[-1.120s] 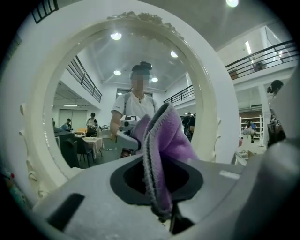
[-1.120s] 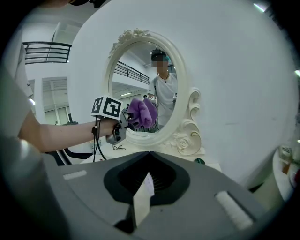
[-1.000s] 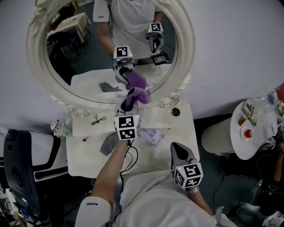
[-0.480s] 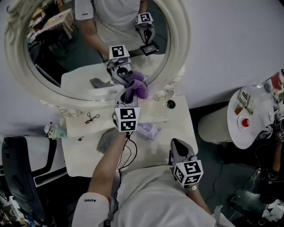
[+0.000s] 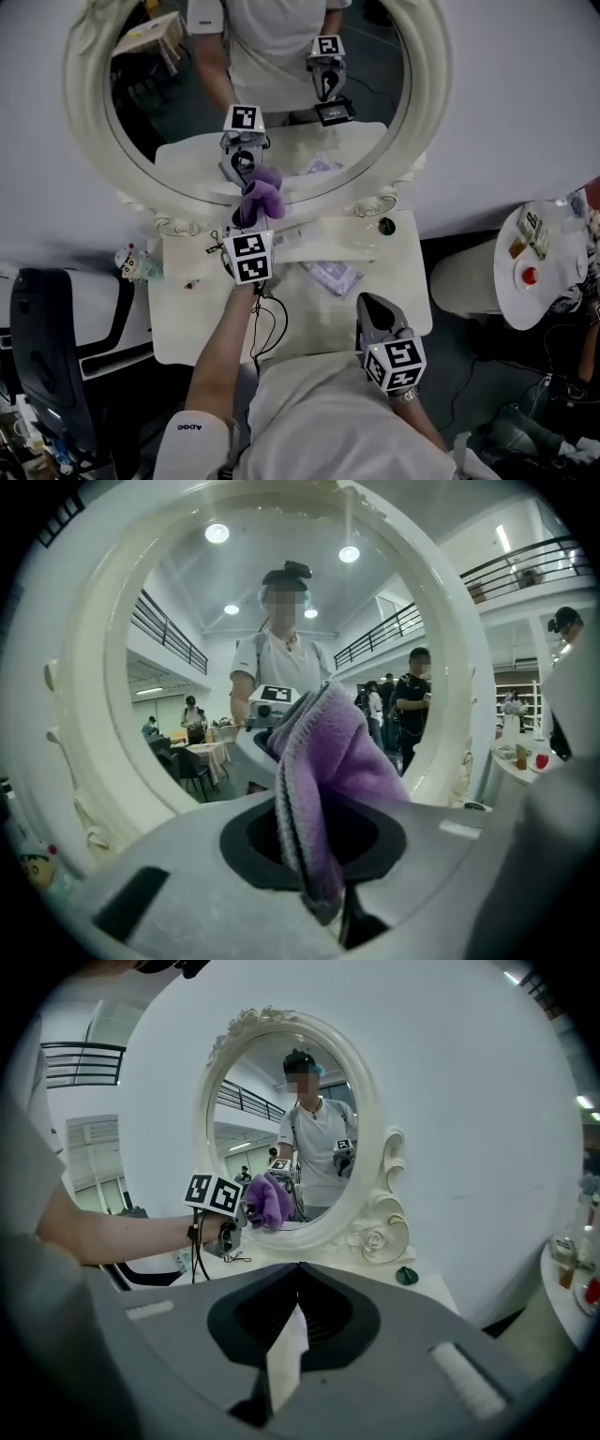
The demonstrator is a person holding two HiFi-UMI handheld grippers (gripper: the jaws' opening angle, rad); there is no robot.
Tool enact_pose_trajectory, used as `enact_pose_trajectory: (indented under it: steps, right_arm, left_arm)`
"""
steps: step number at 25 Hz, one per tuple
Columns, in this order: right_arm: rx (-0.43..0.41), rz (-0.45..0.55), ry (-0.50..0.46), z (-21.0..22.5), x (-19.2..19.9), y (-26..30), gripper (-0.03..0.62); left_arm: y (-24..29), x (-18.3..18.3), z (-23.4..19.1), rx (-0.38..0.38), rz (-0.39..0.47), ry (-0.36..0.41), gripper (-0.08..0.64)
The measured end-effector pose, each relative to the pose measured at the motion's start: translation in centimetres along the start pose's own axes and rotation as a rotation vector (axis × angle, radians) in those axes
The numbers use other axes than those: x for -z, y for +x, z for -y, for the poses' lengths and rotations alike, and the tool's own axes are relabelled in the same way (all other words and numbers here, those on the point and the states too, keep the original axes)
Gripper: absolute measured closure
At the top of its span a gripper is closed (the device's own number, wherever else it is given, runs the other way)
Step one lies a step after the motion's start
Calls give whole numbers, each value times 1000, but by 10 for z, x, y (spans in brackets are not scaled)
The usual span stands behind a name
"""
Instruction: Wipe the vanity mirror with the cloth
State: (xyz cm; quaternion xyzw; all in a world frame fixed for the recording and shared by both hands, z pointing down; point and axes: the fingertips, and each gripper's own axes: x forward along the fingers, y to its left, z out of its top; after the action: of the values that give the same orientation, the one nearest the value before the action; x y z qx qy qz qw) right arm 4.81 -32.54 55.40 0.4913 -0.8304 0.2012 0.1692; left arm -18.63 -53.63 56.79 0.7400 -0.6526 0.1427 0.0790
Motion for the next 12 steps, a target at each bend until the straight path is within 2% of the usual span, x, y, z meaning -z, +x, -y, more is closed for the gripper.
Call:
enact_pose_trajectory:
  steps: [5, 10, 12]
  right_arm:
    - [-50, -10, -26, -29, -1, 13, 584]
    - [-64, -18, -34, -45, 0, 20, 584]
    - [-67, -20, -40, -48, 0, 22, 584]
  left_arm:
    - [-15, 5, -49, -53, -14, 27, 503]
    - [-25, 7, -87, -104, -6, 7, 503]
    - [-28, 5, -95, -119, -1, 21, 503]
